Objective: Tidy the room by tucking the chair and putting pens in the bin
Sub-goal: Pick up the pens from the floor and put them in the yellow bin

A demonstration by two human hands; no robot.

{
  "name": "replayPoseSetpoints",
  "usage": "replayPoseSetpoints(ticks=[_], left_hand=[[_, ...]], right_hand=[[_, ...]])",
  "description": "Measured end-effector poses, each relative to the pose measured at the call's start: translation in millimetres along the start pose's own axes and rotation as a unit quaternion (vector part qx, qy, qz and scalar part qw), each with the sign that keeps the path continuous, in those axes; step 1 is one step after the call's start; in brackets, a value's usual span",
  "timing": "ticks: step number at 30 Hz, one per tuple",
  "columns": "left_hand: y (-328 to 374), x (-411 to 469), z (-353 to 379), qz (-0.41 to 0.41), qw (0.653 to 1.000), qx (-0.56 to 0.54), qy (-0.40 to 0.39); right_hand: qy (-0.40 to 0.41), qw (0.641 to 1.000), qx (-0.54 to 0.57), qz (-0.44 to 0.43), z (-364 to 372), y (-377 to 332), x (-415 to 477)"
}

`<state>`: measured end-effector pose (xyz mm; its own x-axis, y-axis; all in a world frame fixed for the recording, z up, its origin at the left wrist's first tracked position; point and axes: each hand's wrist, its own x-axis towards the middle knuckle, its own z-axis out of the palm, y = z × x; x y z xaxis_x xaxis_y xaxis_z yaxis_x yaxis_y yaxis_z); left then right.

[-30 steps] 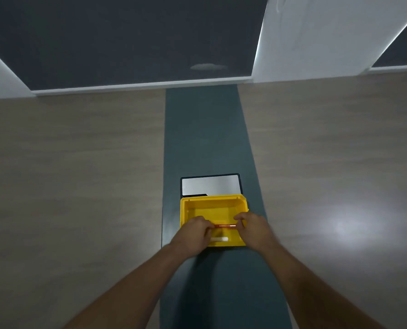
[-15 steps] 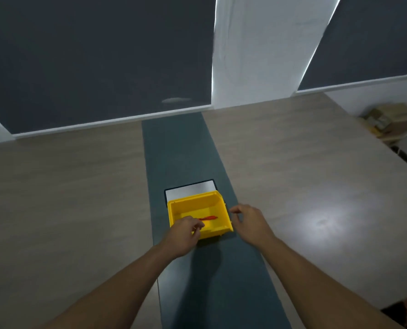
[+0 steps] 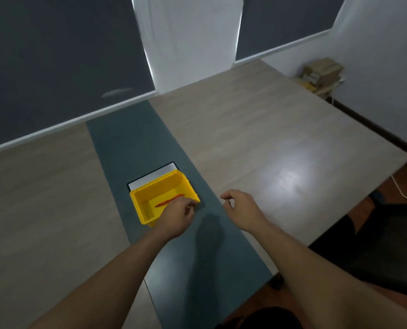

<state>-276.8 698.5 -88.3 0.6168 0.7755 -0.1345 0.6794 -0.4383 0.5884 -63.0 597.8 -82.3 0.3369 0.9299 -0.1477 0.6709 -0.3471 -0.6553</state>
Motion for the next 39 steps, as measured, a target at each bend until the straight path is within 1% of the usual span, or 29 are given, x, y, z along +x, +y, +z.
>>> replayPoseSetpoints(ticks=[6, 13, 19, 24, 28, 31, 34, 37, 39], left_hand=[[42, -8, 32, 0.038, 0.998, 0.010, -0.041], [108, -49, 72, 0.069, 0.995, 0.024, -0.074], [182, -111, 139, 0.105, 0.986, 0.029, -0.125], [253, -169, 208, 0.149, 0.972, 0.030, -0.178], [309, -216, 256, 0.196, 0.954, 0.047, -0.221], [358, -245, 286, 0.232, 0.933, 0.063, -0.267], [404, -265, 315, 0.270, 0.911, 0.080, -0.301], [446, -282, 349, 0.312, 0.883, 0.101, -0.337], [471, -295, 373, 0.344, 0.860, 0.116, -0.358]], right_hand=[[0.029, 0.998, 0.016, 0.062, -23, 46, -57], [0.070, 0.989, 0.050, 0.120, -58, 95, -148], [0.099, 0.975, 0.094, 0.177, -81, 151, -264], [0.140, 0.960, 0.094, 0.224, -96, 210, -381], [0.168, 0.938, 0.117, 0.281, -111, 249, -476], [0.206, 0.913, 0.139, 0.325, -122, 273, -542], [0.242, 0.889, 0.136, 0.365, -126, 296, -603], [0.284, 0.859, 0.148, 0.399, -113, 333, -659], [0.306, 0.831, 0.167, 0.433, -108, 345, -697]])
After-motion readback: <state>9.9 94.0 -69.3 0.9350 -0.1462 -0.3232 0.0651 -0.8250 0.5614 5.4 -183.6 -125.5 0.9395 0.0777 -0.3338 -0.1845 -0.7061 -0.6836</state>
